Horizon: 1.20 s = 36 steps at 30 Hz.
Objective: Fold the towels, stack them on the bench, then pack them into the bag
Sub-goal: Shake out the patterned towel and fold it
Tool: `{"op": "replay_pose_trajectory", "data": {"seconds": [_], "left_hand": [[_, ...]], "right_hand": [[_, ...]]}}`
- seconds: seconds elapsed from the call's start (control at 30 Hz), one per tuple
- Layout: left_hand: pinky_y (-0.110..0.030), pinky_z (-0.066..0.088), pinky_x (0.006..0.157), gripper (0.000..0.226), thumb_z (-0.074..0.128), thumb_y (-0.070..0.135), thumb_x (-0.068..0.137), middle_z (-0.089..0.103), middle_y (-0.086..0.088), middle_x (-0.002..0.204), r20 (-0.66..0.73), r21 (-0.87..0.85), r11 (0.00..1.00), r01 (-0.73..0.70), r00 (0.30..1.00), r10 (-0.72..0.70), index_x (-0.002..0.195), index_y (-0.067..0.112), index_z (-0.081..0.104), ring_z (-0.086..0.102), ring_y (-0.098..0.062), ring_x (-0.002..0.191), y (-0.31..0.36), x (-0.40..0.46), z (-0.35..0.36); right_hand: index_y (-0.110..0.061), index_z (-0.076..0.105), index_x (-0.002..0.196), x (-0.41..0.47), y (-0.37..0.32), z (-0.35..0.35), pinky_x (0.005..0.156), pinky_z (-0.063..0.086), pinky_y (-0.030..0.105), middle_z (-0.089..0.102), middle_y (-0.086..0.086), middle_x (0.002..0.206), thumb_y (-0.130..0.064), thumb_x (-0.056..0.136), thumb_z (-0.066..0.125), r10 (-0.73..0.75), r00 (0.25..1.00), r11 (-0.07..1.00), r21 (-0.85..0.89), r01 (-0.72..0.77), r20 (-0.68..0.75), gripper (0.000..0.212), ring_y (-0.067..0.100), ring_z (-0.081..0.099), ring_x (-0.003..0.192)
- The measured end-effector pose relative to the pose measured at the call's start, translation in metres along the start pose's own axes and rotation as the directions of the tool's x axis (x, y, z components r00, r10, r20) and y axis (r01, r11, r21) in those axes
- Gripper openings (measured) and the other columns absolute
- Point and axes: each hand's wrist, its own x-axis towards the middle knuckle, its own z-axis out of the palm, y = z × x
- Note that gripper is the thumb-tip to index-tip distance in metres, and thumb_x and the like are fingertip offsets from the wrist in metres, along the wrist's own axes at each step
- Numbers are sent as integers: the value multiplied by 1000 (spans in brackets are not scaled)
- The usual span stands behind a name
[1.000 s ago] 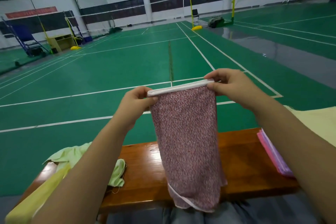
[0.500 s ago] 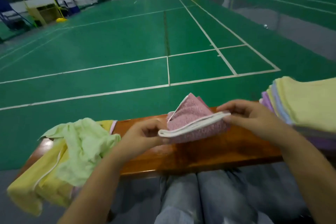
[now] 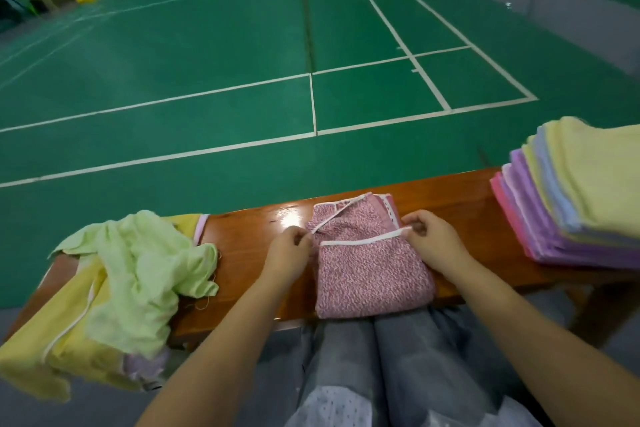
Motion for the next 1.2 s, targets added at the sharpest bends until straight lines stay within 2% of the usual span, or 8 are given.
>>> {"op": "replay_pose_trajectory", "data": {"seconds": [0.1, 0.23, 0.37, 0.5, 0.67, 0.83, 1.03, 1.2], "left_hand": [[-25, 37, 65, 20, 58, 19, 94, 64, -3, 101, -64, 250, 966, -73, 994, 92, 110, 7, 61, 53, -14, 81, -2, 25, 1], [-27, 38, 66, 21, 66, 22, 88, 65, -8, 98, -40, 375, 920, -117, 989, 143, 101, 7, 61, 54, -17, 80, -7, 47, 11], [-30, 44, 68, 17, 63, 20, 89, 63, -7, 102, -90, 377, 905, -197, 965, 247, 103, 9, 61, 59, -20, 85, -14, 55, 20], [-29, 45, 71, 20, 55, 16, 93, 65, -5, 102, -87, 406, 876, -261, 943, 321, 109, 9, 65, 57, -17, 85, -13, 52, 20], [-30, 49, 74, 12, 57, 7, 92, 67, -1, 83, 34, -149, 986, -72, 996, 78, 87, 14, 65, 60, -15, 77, -8, 59, 2], [-23, 48, 56, 22, 37, -9, 88, 57, -2, 60, 305, -606, 784, 135, 950, 72, 77, 5, 50, 53, -15, 58, 11, 77, -22], [-25, 35, 58, 14, 44, 12, 56, 48, -1, 67, 332, -232, 971, -59, 933, 136, 66, 8, 53, 42, -13, 62, 55, 110, -23], [-31, 45, 80, 12, 53, 14, 93, 62, -5, 102, 318, 288, 940, -184, 944, 88, 102, 13, 61, 57, -21, 92, 42, 132, 1]], "right_hand": [[-15, 56, 121, 5, 6, 11, 69, 42, 20, 60, 4, 122, -12, 93, 57, -11, 1000, 998, -61, 12, 13, 28, 12, 51, 97], [-14, 57, 121, 4, 9, 13, 80, 41, 24, 58, 5, 124, -13, 92, 58, 12, 1000, 995, -103, -11, 8, 29, 12, 52, 99], [-15, 57, 124, -3, -9, 16, 95, 42, 28, 54, 1, 128, -16, 94, 55, -217, 975, 930, -315, 191, -49, 30, 17, 50, 114], [-23, 59, 124, -8, -38, 32, 101, 39, 27, 55, -7, 127, -20, 94, 55, -354, 914, 849, -341, 403, 198, 30, 11, 49, 116], [-27, 50, 135, -7, -39, 48, 107, 36, 33, 48, -5, 138, -30, 93, 58, -285, 835, 806, -354, 475, 470, 43, 14, 45, 124], [-33, 33, 145, -8, -33, 50, 111, 27, 33, 32, -6, 149, -29, 92, 58, -276, 775, 731, -400, 553, 568, 59, 18, 30, 134], [-31, 29, 148, -5, -31, 51, 112, 26, 36, 28, -2, 151, -28, 93, 56, -278, 733, 634, -455, 625, 620, 61, 22, 27, 133], [-30, 34, 145, -6, -36, 49, 111, 29, 39, 31, -1, 149, -27, 92, 58, -232, 726, 653, -449, 609, 647, 58, 22, 28, 133]]}}
